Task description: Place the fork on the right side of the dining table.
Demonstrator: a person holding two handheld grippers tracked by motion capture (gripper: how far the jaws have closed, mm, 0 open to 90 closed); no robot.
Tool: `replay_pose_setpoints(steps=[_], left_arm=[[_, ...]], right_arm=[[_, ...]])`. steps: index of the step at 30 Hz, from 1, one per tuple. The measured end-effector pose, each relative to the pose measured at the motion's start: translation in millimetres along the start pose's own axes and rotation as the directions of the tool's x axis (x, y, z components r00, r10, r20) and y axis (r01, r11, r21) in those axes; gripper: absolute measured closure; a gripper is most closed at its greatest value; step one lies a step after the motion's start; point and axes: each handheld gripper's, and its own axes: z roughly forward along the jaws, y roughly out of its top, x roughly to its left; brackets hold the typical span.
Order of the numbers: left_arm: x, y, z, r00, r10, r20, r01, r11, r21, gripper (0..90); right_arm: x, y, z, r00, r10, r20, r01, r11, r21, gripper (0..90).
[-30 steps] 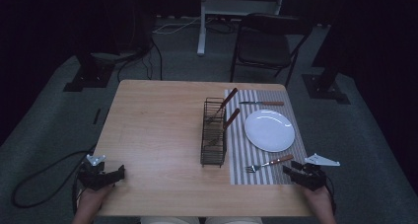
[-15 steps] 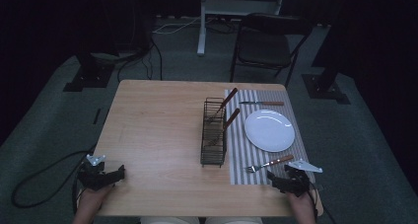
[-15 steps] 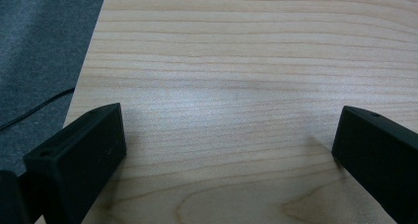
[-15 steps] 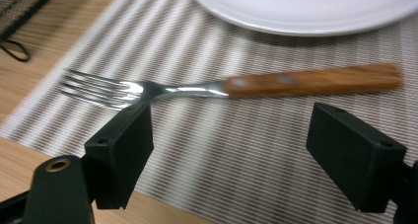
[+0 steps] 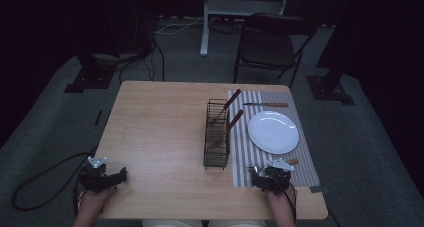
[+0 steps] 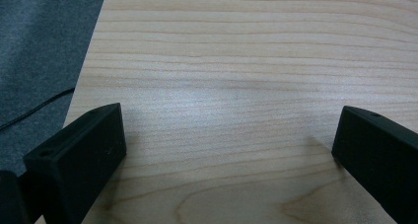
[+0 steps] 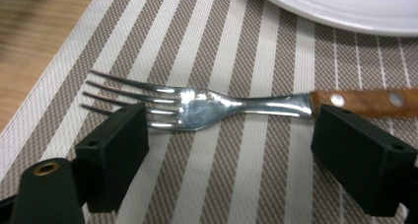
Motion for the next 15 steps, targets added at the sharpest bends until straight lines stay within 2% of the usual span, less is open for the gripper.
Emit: replay_pose_setpoints(steps=[3,9,13,15], left_arm=[[0.0,0.0,0.0,1.0,0.0,0.0,0.0,1.0,0.0,0.3],[0.1,0.0,0.0,1.0,0.001,0.0,-0.001,1.0,0.0,0.3],[0.0,0.0,0.0,1.0,0.0,0.0,0.0,1.0,0.0,0.3],[0.0,0.0,0.0,1.0,0.0,0.0,0.0,1.0,0.0,0.3]], right_arm=[[2.8,3.9,4.4,0.9997,0.014,0.019,-0.014,1.0,-0.007,13.8],[1.4,5.0,7.1,0.9998,0.015,0.011,-0.014,1.0,-0.019,13.7],[-5.4,0.8,-2.6,0.9996,0.028,-0.003,-0.028,0.999,-0.038,13.7],[-13.4,-2.5,-8.5,1.0,0.005,-0.008,-0.006,0.999,-0.05,13.7]])
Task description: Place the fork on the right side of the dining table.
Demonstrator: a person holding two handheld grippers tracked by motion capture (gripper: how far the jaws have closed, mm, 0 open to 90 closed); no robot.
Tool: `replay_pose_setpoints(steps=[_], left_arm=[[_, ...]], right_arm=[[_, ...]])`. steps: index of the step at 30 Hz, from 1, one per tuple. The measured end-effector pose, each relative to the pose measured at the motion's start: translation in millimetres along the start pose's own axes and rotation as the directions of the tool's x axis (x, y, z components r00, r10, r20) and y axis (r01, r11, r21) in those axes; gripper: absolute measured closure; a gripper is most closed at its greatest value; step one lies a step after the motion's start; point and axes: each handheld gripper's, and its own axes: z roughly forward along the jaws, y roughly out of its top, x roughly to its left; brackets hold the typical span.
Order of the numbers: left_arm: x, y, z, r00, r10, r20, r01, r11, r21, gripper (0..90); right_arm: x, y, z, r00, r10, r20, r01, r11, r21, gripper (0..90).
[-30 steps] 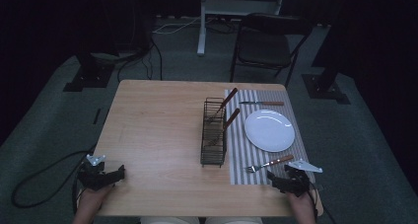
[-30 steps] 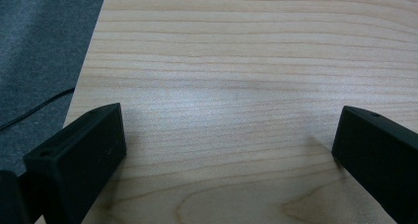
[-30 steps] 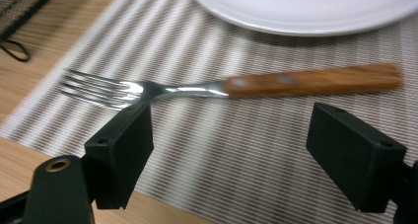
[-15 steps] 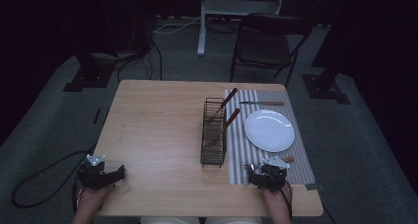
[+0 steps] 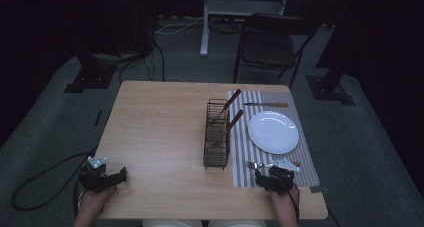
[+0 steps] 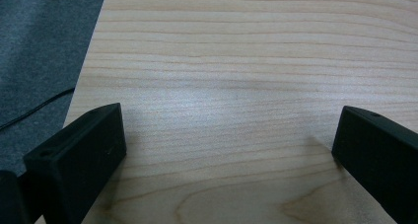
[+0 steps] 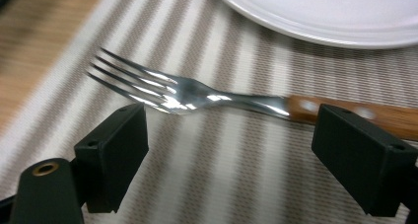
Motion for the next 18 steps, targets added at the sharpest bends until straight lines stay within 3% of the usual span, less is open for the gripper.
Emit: replay_pose_setpoints(steps=[2,5,7,11,14,17,18], left_arm=[[0.0,0.0,0.0,1.0,0.0,0.0,0.0,1.0,0.0,0.3],[0.0,0.0,0.0,1.0,0.0,0.0,0.0,1.0,0.0,0.3],[0.0,0.0,0.0,1.0,0.0,0.0,0.0,1.0,0.0,0.2],[0.0,0.0,0.0,1.0,0.0,0.0,0.0,1.0,0.0,0.2],[0.0,0.0,0.0,1.0,0.0,0.0,0.0,1.0,0.0,0.2],[0.0,0.0,0.0,1.0,0.0,0.0,0.0,1.0,0.0,0.3],[0.1,0.0,0.0,1.0,0.001,0.0,-0.001,1.0,0.0,0.3]], right_arm=[[-7.9,-4.4,-4.0,0.9995,-0.021,0.022,0.021,1.0,-0.001,13.7],[-24.0,-11.8,-10.1,0.9991,-0.003,0.042,0.003,1.0,0.009,13.7],[-36.3,-14.8,-14.0,0.9992,0.032,0.024,-0.032,0.999,0.011,13.7],[-53.1,-20.7,-19.6,0.9985,0.049,0.025,-0.049,0.999,0.013,13.8],[-62.0,-24.1,-22.8,0.9977,0.068,-0.007,-0.068,0.998,-0.001,13.8],[-67.4,-26.0,-25.1,0.9984,0.044,-0.034,-0.045,0.999,-0.018,13.8],[-74.5,-30.0,-26.9,0.9981,-0.017,-0.06,0.014,0.999,-0.044,13.9]])
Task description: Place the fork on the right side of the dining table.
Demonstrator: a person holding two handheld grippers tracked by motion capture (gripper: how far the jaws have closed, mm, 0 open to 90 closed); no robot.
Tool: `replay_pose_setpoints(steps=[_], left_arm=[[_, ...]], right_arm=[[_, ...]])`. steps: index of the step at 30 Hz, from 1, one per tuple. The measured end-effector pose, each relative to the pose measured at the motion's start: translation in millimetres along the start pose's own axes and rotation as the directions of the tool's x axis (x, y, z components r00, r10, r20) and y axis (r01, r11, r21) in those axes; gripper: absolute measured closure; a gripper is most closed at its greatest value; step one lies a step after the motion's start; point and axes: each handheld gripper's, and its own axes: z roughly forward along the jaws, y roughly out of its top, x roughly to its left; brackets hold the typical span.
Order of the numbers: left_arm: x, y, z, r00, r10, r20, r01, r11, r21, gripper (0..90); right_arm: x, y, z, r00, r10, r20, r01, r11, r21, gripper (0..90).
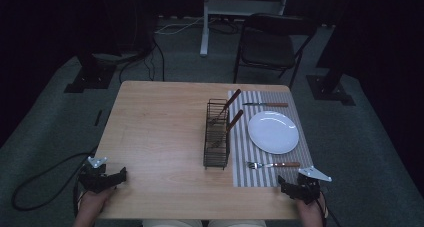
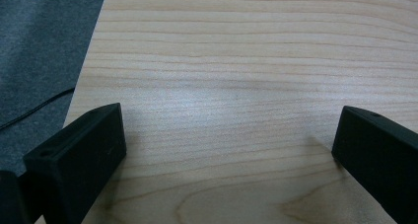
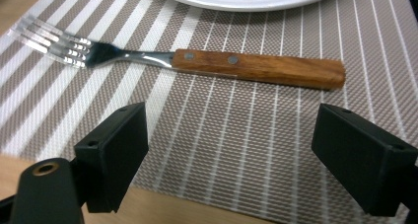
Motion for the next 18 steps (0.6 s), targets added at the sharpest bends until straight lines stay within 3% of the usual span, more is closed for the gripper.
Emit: replay_pose_setpoints(steps=[2,5,10,18], left_arm=[[-0.1,0.0,0.0,1.0,-0.002,0.0,0.002,1.0,0.0,0.3],[-0.2,0.1,0.0,1.0,-0.002,0.0,0.002,1.0,0.0,0.3],[-0.2,0.1,0.0,1.0,-0.002,0.0,0.002,1.0,0.0,0.2],[-1.4,0.7,0.4,0.9999,-0.013,-0.009,0.013,0.9999,0.001,0.2]], right_arm=[[-8.3,-4.0,-2.2,0.9989,-0.018,-0.043,0.017,1.0,-0.023,14.0],[-18.9,-6.2,-5.5,0.9975,0.007,-0.07,-0.01,0.999,-0.035,14.3],[-21.7,-9.3,-5.7,0.9995,-0.032,-0.003,0.032,0.999,0.042,14.5],[-20.7,-9.7,-5.5,0.9996,-0.024,0.012,0.023,0.999,0.048,15.0]])
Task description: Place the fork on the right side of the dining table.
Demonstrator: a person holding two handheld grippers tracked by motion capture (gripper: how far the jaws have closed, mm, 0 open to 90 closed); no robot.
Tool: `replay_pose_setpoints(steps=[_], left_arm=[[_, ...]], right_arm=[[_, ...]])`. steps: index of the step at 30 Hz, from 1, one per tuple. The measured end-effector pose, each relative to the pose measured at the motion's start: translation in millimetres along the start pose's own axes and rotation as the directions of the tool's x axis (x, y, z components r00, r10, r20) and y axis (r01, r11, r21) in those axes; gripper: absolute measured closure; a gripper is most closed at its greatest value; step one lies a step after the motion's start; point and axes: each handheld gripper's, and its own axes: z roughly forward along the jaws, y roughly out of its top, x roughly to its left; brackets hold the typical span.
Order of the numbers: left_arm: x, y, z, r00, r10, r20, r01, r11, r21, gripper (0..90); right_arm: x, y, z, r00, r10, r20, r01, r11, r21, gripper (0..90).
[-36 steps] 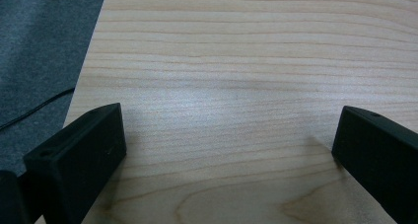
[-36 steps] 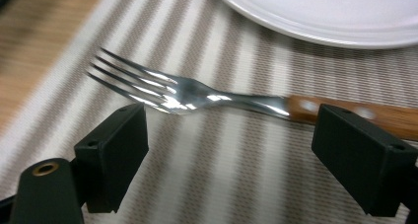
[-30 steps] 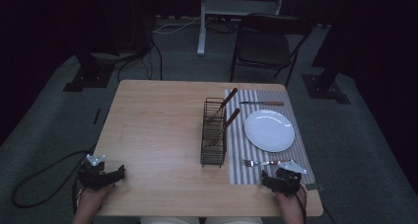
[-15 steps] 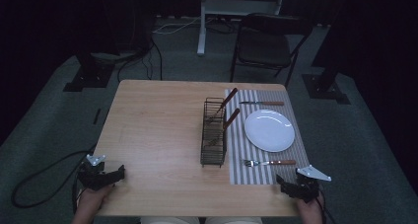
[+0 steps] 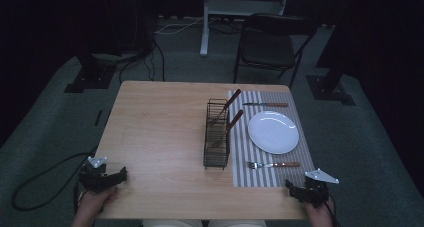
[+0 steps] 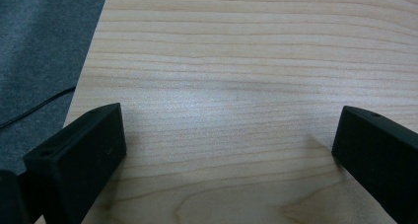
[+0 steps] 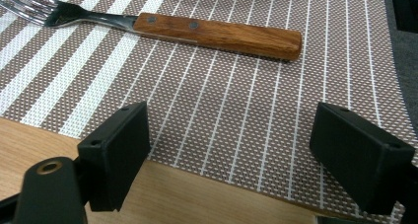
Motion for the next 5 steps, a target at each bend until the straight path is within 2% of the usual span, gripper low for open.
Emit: replay_pose_setpoints(steps=[3,5], left_arm=[[-2.3,-0.3,-0.5,0.9998,-0.015,-0.014,0.015,0.9999,0.001,0.3],[-4.8,-0.8,-1.1,0.9999,-0.009,-0.011,0.009,1.0,0.003,0.3]], right_arm=[[0.1,-0.1,0.0,1.0,0.001,0.0,-0.001,1.0,-0.001,15.0],[0.2,-0.1,-0.1,1.0,0.003,0.001,-0.003,1.0,-0.001,15.0]])
